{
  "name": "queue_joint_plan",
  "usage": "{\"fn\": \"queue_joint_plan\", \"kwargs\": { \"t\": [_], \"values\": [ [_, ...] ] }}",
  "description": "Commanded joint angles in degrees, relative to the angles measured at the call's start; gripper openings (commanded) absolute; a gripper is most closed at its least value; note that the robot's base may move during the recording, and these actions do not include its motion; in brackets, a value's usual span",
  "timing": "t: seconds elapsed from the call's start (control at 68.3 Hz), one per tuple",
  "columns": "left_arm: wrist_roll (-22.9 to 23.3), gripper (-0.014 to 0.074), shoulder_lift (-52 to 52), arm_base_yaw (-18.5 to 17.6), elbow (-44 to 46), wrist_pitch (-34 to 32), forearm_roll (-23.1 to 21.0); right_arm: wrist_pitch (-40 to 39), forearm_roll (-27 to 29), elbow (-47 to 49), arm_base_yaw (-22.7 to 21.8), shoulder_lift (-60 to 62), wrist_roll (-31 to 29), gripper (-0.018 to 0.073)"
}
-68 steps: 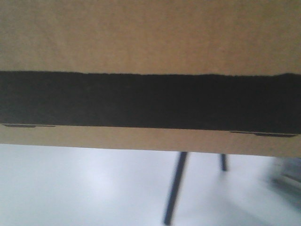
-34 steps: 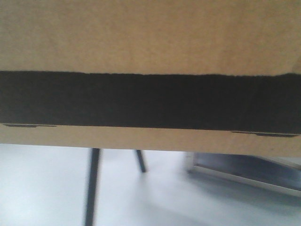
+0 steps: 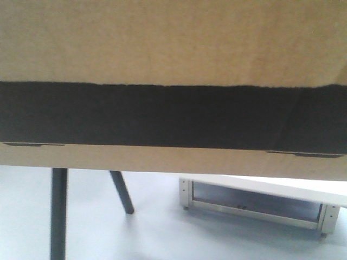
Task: Grab box from left shelf to table start
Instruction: 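Lower the box onto the white table with both grippers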
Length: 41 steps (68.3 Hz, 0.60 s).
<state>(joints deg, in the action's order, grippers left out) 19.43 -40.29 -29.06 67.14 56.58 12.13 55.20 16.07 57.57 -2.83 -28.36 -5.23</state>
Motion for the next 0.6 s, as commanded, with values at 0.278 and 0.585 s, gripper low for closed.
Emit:
{"fn": "queue_joint_plan", "kwargs": {
  "t": [0.278,0.585],
  "values": [
    [0.6,-0.0092,0.5,-0.5,2.3,-8.8,-0.7,-8.1,0.2,2.1,-0.1,-0.6,-0.8,0.0058],
    [0.6,-0.0092,0.5,-0.5,2.3,-8.8,-0.7,-8.1,0.2,2.1,-0.1,-0.6,-0.8,0.0058]
  ]
}}
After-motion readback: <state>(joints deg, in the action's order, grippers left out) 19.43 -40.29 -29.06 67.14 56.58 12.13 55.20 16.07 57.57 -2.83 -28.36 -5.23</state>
